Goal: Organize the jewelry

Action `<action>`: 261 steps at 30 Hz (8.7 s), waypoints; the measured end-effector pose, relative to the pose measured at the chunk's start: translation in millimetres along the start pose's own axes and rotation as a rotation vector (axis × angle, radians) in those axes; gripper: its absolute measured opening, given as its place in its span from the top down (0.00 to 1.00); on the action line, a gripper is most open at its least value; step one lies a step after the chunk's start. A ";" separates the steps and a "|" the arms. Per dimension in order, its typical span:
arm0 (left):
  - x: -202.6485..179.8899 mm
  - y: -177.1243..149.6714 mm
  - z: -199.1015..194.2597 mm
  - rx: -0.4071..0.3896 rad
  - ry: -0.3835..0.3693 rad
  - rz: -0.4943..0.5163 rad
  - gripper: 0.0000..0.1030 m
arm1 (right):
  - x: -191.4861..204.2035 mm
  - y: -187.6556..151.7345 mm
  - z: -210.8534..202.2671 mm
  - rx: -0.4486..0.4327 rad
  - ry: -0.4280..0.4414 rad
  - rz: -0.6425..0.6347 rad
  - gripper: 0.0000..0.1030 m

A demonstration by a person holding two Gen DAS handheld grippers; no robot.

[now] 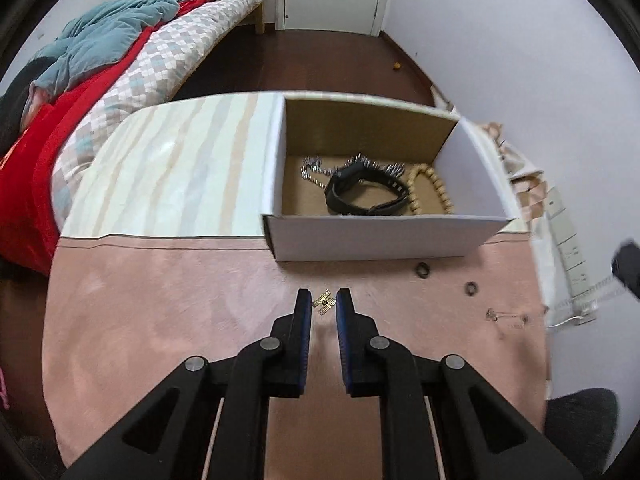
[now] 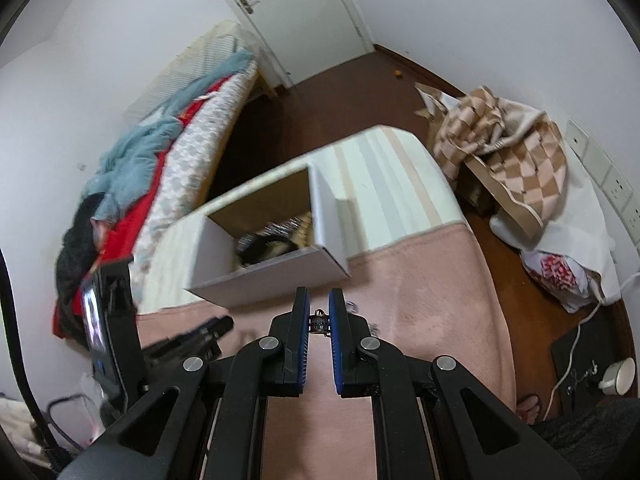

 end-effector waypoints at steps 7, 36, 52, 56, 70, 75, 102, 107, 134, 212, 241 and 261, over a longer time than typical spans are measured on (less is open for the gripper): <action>10.4 43.6 -60.9 -0.092 -0.071 -0.013 0.91 | 54.8 55.3 -28.1 -0.058 0.123 -0.075 0.90; 18.5 131.1 24.6 0.088 0.011 -0.056 0.32 | 21.7 90.6 137.0 0.319 -0.068 -0.115 0.80; 42.1 95.1 -1.7 -0.012 0.190 -0.038 0.00 | 0.7 58.4 124.9 0.384 -0.287 -0.205 0.04; 41.9 86.7 -13.4 -0.020 0.193 -0.047 0.00 | 1.2 52.1 117.4 0.364 -0.333 -0.223 0.03; 40.1 68.0 -107.2 -0.143 0.193 -0.073 0.00 | 50.5 57.3 29.9 0.202 -0.361 -0.283 0.03; 39.7 61.8 -151.7 -0.215 0.177 -0.081 0.00 | 78.6 55.3 -17.5 0.115 -0.357 -0.306 0.03; 23.8 -4.3 -39.2 -0.043 0.303 -0.049 0.00 | -23.3 -26.5 31.5 0.163 -0.240 -0.145 0.36; 15.1 -8.2 1.5 0.018 0.317 -0.033 0.00 | -46.5 -32.1 79.2 0.181 -0.229 -0.180 0.42; -84.3 8.1 53.5 0.036 0.151 0.007 0.18 | -84.5 -22.1 63.2 0.087 -0.260 -0.167 0.89; 45.0 37.3 -199.1 -0.224 0.190 -0.099 0.01 | 104.9 41.1 -75.5 0.041 -0.314 -0.331 0.02; 43.2 24.7 -264.4 -0.244 0.162 -0.087 0.01 | 154.5 39.7 -179.3 -0.062 -0.317 -0.352 0.00; 46.1 52.1 -210.5 -0.157 0.197 -0.085 0.01 | 135.4 66.2 -109.3 0.014 -0.366 -0.343 0.00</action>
Point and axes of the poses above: each gripper's, at about its wrist camera, not at the fingertips, and z roughly the way its jaws point, x to its left, y to its top, the point moved 6 cm from there along z, roughly the way its jaws point, and after that the axes turned 11 degrees about y, right-handed, at the moved point
